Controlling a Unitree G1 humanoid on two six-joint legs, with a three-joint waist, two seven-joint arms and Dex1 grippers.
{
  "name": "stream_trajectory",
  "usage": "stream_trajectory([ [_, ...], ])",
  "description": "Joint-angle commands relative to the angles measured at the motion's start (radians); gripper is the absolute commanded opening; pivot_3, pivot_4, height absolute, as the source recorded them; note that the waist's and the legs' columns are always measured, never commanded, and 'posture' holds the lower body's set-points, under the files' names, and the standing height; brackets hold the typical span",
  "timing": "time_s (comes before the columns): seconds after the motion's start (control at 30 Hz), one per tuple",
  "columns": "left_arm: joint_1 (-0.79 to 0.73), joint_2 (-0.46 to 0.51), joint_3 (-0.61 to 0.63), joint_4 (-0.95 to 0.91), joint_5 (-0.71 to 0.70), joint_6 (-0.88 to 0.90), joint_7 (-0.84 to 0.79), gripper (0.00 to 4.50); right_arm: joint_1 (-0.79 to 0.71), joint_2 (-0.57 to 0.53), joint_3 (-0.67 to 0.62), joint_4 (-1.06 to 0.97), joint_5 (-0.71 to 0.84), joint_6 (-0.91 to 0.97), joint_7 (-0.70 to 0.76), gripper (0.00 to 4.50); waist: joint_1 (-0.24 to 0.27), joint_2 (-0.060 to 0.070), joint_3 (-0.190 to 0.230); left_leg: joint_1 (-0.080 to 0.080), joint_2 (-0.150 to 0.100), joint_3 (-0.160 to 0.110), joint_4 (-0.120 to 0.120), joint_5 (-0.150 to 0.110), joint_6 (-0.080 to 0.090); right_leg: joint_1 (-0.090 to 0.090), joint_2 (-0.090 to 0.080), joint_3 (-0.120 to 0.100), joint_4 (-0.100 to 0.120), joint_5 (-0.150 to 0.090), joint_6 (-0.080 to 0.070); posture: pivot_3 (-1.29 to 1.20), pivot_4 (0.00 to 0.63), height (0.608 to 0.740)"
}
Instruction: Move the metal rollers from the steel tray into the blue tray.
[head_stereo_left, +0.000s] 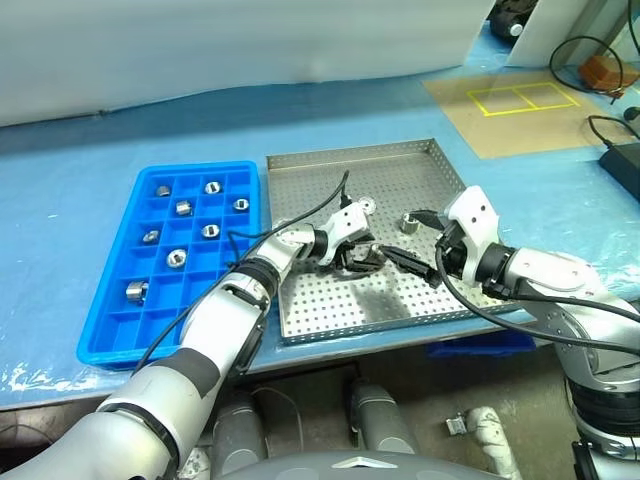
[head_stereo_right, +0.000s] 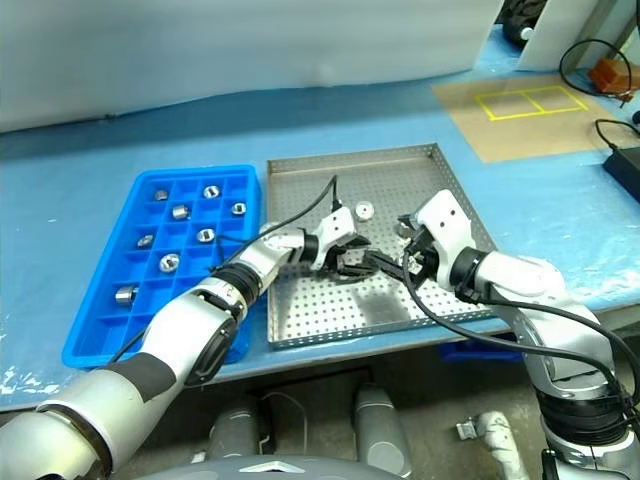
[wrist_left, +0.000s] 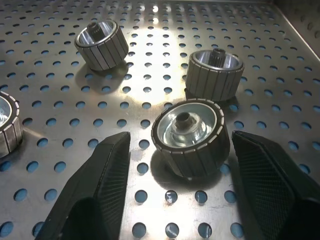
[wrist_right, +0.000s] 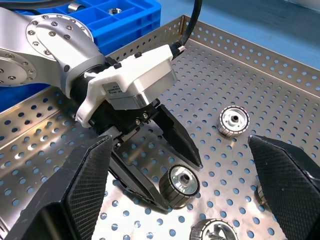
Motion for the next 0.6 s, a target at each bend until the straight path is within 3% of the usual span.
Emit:
stream_trajectory([
  [0.03,-0.001,-0.020,0.022,-0.006,0.000,0.007,0.012,3.41,-0.004,-0.014,-0.019,-0.044,0.018,-0.005,-0.012,4.50,-0.002,0.000,0.000,0.000,0.000,0.000,0.000,0.000,0.000,0.000,0.000,0.000,0.000,0.000,0.000,-0.71,0.150,0.740],
  [0.43,0.005,-0.064,0.049,-0.006,-0.004,0.032,0.068,3.41,0.002,-0.017,-0.005,-0.036,0.015,-0.019,-0.029,4.50,-0.023,0.000,0.000,-0.003,-0.004,0.000,0.000,-0.002,0.003,0.000,-0.004,-0.001,-0.003,-0.001,0.001,-0.71,0.150,0.740],
  [0.53,0.005,-0.063,0.056,-0.005,-0.007,0.037,0.070,2.90,0.000,-0.015,-0.002,-0.033,0.014,-0.021,-0.033,4.50,-0.025,0.000,0.000,-0.003,-0.004,0.000,0.000,-0.002,0.003,-0.001,-0.004,-0.001,-0.003,-0.001,0.001,-0.71,0.150,0.740],
  [0.6,0.006,-0.057,0.050,-0.004,0.009,0.041,0.083,2.24,0.001,-0.015,-0.001,-0.033,0.014,-0.022,-0.035,4.50,-0.028,0.000,0.000,-0.003,-0.004,0.000,0.000,-0.002,0.003,-0.001,-0.004,-0.001,-0.003,-0.001,0.001,-0.71,0.150,0.740],
])
